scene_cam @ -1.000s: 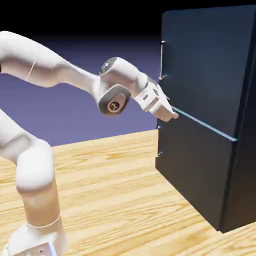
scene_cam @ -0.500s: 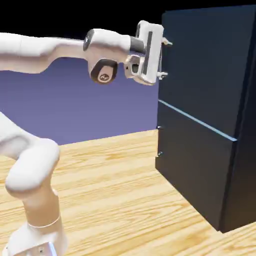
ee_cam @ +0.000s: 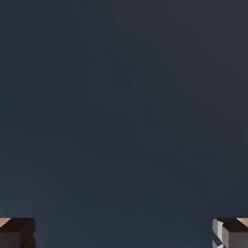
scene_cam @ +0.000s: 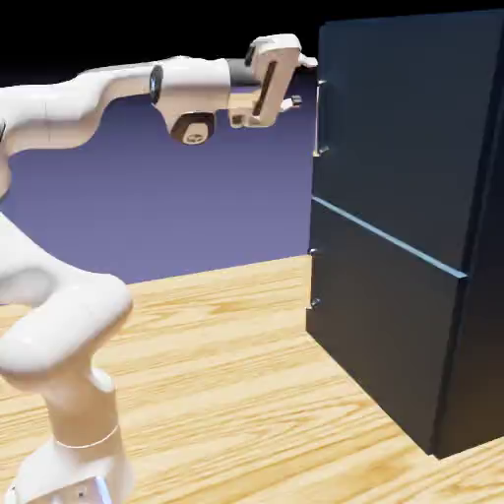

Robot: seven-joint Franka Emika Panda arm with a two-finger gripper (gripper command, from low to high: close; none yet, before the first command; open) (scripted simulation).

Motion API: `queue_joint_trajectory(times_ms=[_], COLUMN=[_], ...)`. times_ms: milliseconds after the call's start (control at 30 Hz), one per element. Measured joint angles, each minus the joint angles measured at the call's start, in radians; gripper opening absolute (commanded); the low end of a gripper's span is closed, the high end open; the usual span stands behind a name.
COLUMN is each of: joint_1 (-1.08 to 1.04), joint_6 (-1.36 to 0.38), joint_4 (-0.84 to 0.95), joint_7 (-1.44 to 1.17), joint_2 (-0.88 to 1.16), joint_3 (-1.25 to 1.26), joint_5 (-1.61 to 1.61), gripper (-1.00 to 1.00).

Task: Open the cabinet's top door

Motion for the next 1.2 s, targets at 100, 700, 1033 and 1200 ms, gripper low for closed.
queue_joint_trajectory(times_ms=[100, 700, 1033, 1200], joint_1=[-0.064, -0.382, -0.194, -0.13], joint_6=[0.011, -0.055, -0.491, -0.708], joint_4=[0.048, 0.26, -0.089, -0.259], joint_7=[0.13, 0.473, 0.473, 0.473], joint_2=[-0.027, -0.145, -0.472, -0.617], joint_3=[0.081, 0.314, 0.059, -0.042], joint_5=[0.123, 0.464, 0.607, 0.629], gripper=[0.0, -1.0, -1.0, -1.0])
